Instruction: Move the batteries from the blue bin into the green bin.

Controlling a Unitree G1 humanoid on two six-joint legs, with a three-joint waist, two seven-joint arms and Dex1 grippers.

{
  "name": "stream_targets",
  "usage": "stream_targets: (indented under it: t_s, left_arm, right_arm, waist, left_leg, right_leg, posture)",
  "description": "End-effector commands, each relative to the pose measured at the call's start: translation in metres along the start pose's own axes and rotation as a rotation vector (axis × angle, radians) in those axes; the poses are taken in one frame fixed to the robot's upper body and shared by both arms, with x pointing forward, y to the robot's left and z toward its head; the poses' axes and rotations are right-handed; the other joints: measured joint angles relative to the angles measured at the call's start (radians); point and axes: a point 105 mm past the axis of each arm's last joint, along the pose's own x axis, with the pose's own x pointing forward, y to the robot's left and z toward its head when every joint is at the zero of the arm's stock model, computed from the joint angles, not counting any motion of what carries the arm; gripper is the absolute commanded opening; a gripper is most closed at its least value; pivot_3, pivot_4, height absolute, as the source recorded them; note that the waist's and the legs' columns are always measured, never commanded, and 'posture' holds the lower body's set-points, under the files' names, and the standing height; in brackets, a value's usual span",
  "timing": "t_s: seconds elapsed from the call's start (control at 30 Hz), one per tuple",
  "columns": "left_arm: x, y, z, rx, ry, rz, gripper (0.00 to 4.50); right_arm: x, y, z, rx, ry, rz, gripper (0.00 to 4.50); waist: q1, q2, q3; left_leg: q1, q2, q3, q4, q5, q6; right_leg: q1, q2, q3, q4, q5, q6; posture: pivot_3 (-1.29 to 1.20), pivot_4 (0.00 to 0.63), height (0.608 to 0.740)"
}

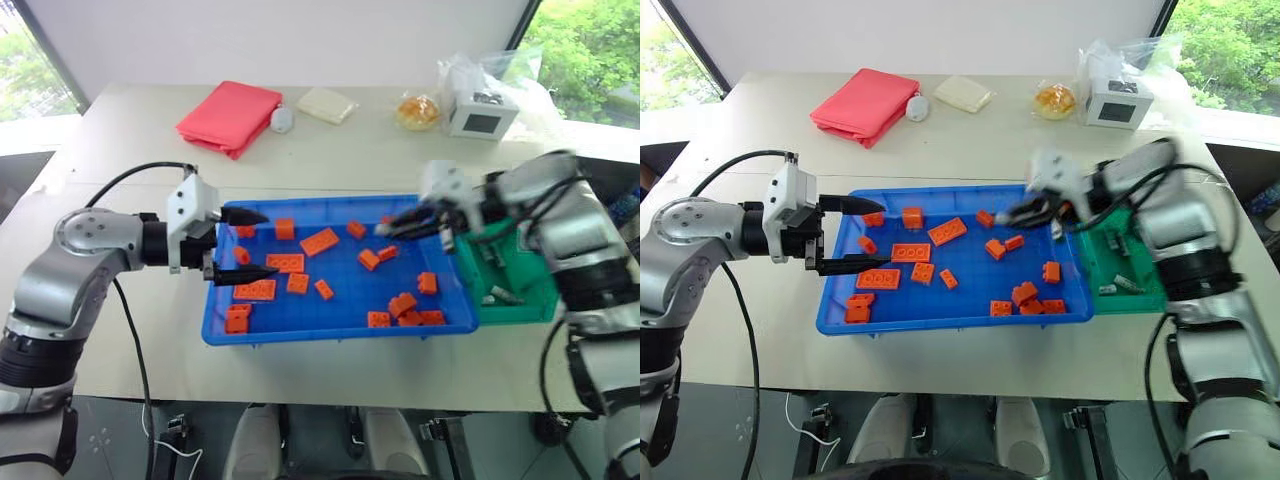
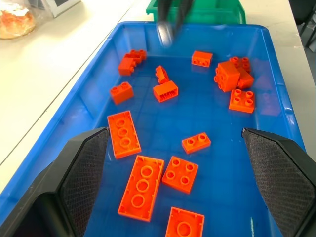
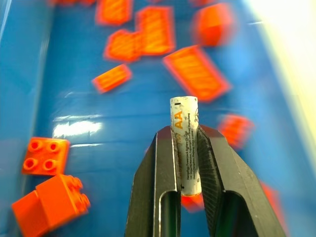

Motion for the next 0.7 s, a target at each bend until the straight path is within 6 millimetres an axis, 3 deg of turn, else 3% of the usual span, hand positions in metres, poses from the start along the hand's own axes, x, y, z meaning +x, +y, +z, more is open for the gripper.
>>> stream_targets:
  t_s: [0.03,0.1,0.2,0.3,0.43,0.57,0.7]
  left_arm:
    - [-0.003,0.001,0.001,0.020,-0.008,-0.004,4.50]
    - [-0.004,0.003,-0.001,0.015,-0.005,-0.004,4.50]
    - [-0.005,0.007,-0.002,0.012,-0.005,-0.005,4.50]
    - [-0.004,0.010,-0.003,0.011,-0.008,-0.010,4.50]
    - [-0.002,0.014,0.001,0.014,-0.019,-0.016,4.50]
    - [-0.018,0.021,0.001,-0.023,-0.014,0.029,4.50]
    - [-0.065,0.037,-0.006,-0.095,0.030,0.167,4.50]
  right_arm:
    - [-0.049,-0.005,-0.003,0.111,-0.013,-0.176,0.02]
    - [-0.067,-0.004,-0.016,0.171,0.019,-0.257,0.02]
    - [-0.072,0.006,-0.033,0.240,0.060,-0.298,0.02]
    - [-0.065,0.017,-0.048,0.262,0.088,-0.316,1.47]
    - [-0.065,0.010,-0.060,0.254,0.118,-0.406,3.51]
    - [-0.088,0.004,-0.067,0.237,0.131,-0.453,3.51]
    - [-0.140,0.000,-0.081,0.250,0.178,-0.519,3.51]
  waist:
    - [0.006,0.000,0.000]
    - [0.010,0.000,0.000]
    - [0.007,0.000,0.000]
    - [0.002,0.000,0.000]
    - [-0.007,0.000,0.000]
    - [-0.011,0.000,0.000]
    - [-0.012,0.000,0.000]
  left_leg:
    - [0.000,0.000,0.000,0.000,0.000,0.000]
    - [0.000,0.000,0.000,0.000,0.000,0.000]
    - [0.000,0.000,0.000,0.000,0.000,0.000]
    - [0.001,0.000,0.000,0.000,0.000,0.000]
    - [0.001,0.000,0.000,0.000,0.000,0.000]
    - [0.000,0.000,0.000,0.000,0.000,0.000]
    - [0.000,0.000,0.000,-0.001,0.000,0.000]
  right_leg:
    - [0.000,0.000,0.000,0.000,0.000,0.000]
    - [0.000,0.000,0.000,-0.001,0.000,0.000]
    - [0.000,0.001,0.000,-0.001,0.000,0.000]
    - [0.000,0.001,0.001,0.000,0.000,0.000]
    - [0.000,0.001,0.001,0.000,0.000,0.000]
    - [0.000,0.001,0.001,0.000,0.000,0.000]
    - [-0.001,0.001,0.001,0.000,0.000,0.000]
  posture:
    - [0.00,0.150,0.734]
    - [0.00,0.150,0.734]
    - [0.00,0.150,0.734]
    - [0.00,0.150,0.734]
    - [0.00,0.150,0.734]
    - [0.00,0.150,0.734]
    - [0.00,0.150,0.734]
